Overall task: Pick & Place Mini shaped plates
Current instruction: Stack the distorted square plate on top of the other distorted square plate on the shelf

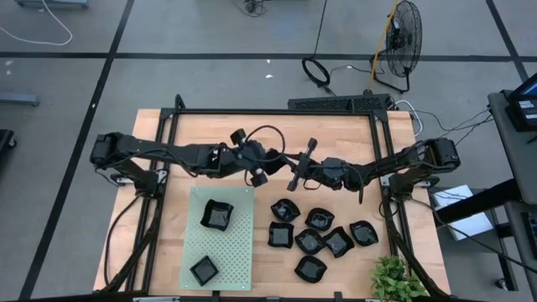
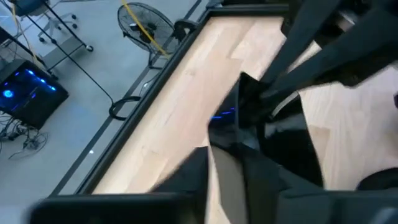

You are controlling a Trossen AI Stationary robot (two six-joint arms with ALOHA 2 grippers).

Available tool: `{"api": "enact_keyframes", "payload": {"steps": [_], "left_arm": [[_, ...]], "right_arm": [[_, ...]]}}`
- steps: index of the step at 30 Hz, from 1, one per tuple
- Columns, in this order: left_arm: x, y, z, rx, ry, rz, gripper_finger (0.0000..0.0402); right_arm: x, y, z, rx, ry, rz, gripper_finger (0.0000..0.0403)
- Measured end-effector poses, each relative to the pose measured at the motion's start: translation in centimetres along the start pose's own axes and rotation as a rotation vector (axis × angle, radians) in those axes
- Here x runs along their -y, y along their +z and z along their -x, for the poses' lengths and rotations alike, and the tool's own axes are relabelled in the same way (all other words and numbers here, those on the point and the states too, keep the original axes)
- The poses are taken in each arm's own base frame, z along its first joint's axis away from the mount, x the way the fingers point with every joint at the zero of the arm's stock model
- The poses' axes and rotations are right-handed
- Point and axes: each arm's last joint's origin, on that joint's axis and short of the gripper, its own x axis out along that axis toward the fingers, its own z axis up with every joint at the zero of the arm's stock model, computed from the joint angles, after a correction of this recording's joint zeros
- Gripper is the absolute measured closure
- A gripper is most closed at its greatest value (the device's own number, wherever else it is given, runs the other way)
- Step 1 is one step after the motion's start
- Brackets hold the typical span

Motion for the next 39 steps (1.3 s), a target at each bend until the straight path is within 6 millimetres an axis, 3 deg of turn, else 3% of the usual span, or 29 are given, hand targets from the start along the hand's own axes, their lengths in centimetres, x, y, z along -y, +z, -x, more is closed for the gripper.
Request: {"api": "enact_keyframes", "payload": {"steps": [3,9,21,26,30,33,39], "left_arm": [[0.0,-0.3,0.0,-0.023,-0.002,-0.014,0.0389],[0.4,-0.3,0.5,-0.019,-0.014,-0.025,0.0397],[0.0,-0.6,5.0,-0.054,-0.055,0.033,0.0398],[-0.2,-0.9,8.6,-0.073,-0.203,0.088,0.0395],[-1.2,-1.7,12.0,-0.102,-0.275,0.134,0.0397],[-1.9,-2.4,14.5,-0.161,-0.423,0.157,0.0395],[-2.5,-4.0,17.0,-0.284,-0.503,0.181,0.0394]], "right_arm": [[0.0,0.0,0.0,-0.002,0.002,-0.006,0.0403],[-0.1,-0.1,0.0,-0.005,0.007,-0.034,0.0388],[-3.2,1.8,2.0,0.137,0.221,-0.015,0.0217],[-3.2,1.7,2.0,0.133,0.215,-0.011,0.019],[-2.9,1.6,1.8,0.126,0.207,-0.029,0.019],[-2.8,1.5,1.7,0.12,0.206,-0.031,0.0195],[-2.7,1.5,1.6,0.118,0.202,-0.031,0.0201]]}}
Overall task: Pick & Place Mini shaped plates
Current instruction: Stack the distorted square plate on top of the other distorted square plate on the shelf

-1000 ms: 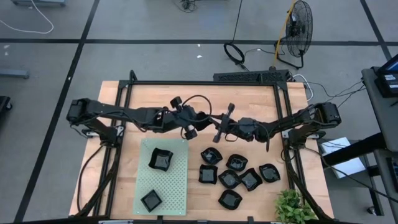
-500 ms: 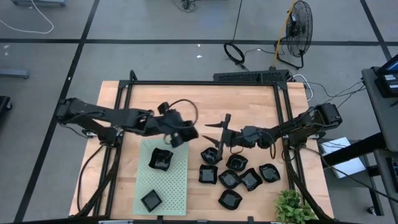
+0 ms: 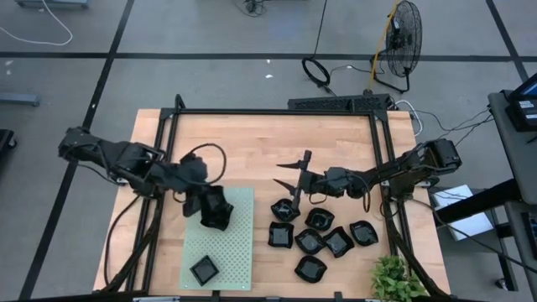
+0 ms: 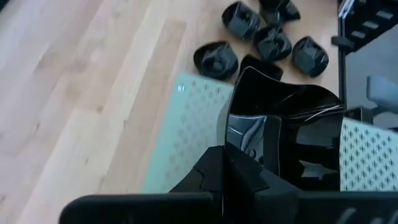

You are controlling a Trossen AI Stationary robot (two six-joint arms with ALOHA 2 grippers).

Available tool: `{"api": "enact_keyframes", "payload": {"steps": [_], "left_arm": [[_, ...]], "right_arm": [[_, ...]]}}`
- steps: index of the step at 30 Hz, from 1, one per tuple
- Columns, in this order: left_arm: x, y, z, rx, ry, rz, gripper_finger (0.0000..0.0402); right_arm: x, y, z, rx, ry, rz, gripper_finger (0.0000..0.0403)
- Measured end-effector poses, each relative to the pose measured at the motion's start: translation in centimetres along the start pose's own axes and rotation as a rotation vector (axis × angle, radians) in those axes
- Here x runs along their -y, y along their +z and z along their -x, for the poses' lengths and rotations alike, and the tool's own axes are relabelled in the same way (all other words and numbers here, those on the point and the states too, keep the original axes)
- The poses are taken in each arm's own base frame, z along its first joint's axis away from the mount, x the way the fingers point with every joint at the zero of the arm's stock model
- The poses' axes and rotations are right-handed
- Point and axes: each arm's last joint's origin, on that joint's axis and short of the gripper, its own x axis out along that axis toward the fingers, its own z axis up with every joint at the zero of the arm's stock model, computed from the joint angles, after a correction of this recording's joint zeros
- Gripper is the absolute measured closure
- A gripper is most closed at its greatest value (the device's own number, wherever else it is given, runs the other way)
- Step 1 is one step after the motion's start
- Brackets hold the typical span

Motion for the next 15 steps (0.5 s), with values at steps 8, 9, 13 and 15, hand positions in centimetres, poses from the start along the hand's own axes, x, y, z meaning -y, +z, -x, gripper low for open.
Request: {"api": "enact_keyframes", "payload": {"steps": [8,9,13,15], "left_arm": [[1.1,-1.2,-0.6,-0.11,-0.02,-0.06,0.0393],[1.3,-1.2,-0.8,-0.122,-0.026,-0.087,0.0393],[1.8,-1.3,-1.6,-0.148,-0.029,-0.201,0.0397],[1.9,-1.3,-2.0,-0.159,-0.021,-0.224,0.0391]], "right_arm": [[0.0,0.0,0.0,0.0,0.0,-0.003,0.0202],[0.0,0.0,0.0,0.0,0.001,-0.002,0.0202],[0.0,0.0,0.0,0.0,0.0,-0.001,0.0202],[0.0,0.0,0.0,-0.001,0.001,-0.001,0.0202]]}}
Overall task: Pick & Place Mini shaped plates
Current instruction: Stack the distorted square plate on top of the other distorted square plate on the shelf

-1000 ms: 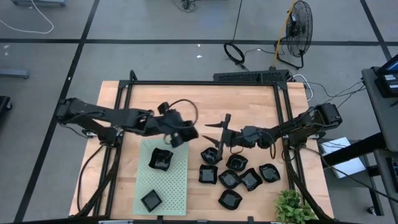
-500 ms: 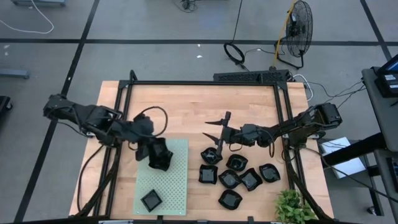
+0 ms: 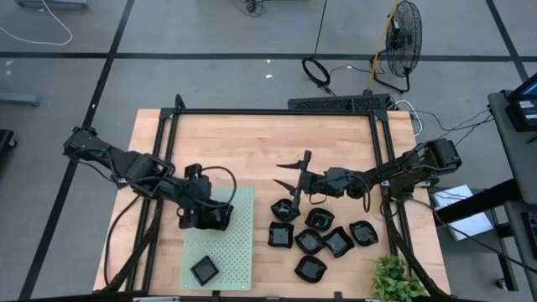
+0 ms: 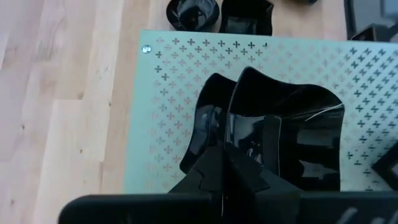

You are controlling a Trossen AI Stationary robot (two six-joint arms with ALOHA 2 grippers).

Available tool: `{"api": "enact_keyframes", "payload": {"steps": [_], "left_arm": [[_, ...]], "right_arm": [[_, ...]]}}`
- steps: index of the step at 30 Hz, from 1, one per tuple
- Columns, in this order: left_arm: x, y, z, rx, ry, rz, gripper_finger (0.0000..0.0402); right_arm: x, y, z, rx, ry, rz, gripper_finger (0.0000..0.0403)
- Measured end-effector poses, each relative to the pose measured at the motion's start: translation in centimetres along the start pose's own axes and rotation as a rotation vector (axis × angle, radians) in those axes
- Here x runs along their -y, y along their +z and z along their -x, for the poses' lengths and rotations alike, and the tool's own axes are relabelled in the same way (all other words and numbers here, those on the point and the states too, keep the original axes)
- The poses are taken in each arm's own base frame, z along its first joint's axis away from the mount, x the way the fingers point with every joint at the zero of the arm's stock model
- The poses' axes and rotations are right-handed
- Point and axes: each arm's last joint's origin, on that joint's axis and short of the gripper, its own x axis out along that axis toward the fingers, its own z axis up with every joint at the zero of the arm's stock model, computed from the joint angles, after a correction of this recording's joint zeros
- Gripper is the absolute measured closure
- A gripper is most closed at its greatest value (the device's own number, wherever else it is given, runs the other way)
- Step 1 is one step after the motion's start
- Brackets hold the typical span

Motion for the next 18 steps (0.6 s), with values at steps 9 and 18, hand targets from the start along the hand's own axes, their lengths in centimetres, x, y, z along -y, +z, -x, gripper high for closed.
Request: {"api": "enact_keyframes", "payload": {"steps": [9,18], "left_arm": [[0.4,0.4,-1.4,-0.038,0.019,-0.039,0.0397],[0.4,0.7,-1.5,-0.007,0.038,-0.039,0.0358]], "right_arm": [[0.0,0.0,0.0,0.0,0.0,0.0,0.0202],[0.0,0.0,0.0,0.0,0.0,0.001,0.0202]]}}
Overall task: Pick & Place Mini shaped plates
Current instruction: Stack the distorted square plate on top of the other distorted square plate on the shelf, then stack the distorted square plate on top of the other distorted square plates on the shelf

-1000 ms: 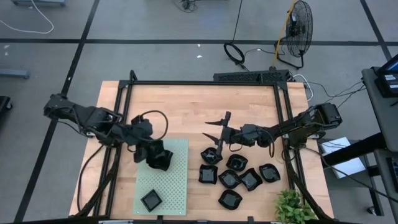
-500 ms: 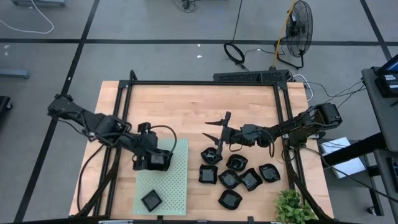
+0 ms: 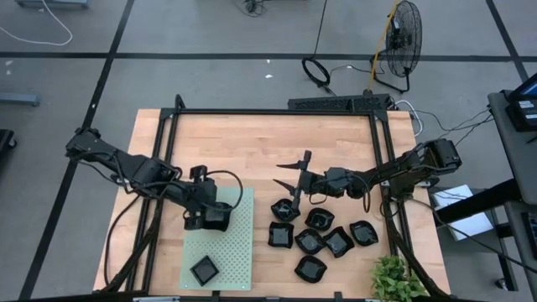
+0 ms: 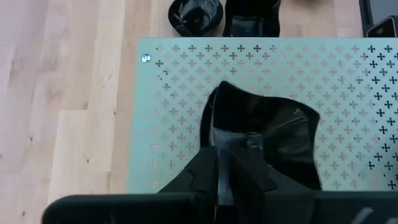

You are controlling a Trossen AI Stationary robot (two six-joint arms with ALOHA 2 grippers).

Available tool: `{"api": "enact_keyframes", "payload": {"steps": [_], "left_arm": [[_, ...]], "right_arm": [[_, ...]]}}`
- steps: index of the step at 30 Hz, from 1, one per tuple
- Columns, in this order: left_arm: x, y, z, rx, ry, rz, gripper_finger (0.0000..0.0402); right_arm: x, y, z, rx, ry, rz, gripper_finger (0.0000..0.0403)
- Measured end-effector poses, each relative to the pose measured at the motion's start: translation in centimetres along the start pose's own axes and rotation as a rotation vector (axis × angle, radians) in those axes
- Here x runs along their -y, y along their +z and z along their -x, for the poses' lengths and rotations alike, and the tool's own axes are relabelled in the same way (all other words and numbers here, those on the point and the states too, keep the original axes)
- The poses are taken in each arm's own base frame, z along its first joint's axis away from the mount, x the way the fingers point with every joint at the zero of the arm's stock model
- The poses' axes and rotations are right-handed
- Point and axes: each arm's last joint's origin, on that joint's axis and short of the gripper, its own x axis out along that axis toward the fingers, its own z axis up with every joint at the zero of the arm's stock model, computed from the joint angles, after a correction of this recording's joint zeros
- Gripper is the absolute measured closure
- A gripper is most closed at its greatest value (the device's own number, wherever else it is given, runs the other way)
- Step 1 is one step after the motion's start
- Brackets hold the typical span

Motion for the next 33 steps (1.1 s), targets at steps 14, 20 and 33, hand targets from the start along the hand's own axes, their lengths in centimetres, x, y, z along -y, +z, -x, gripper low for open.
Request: {"api": "enact_keyframes", "payload": {"steps": [14,20,33], "left_arm": [[-0.6,-0.2,1.2,0.07,0.079,-0.029,0.0339],[-1.2,-0.5,1.8,0.132,0.169,-0.027,0.0339],[-1.3,-1.0,-0.5,0.255,0.204,-0.081,0.0339]], "right_arm": [[-0.2,-0.5,0.0,-0.049,0.018,-0.078,0.0202],[-0.6,-1.0,-0.7,-0.336,0.065,-0.172,0.0202],[-3.0,-2.0,1.2,-0.777,0.493,-0.233,0.0202]]}}
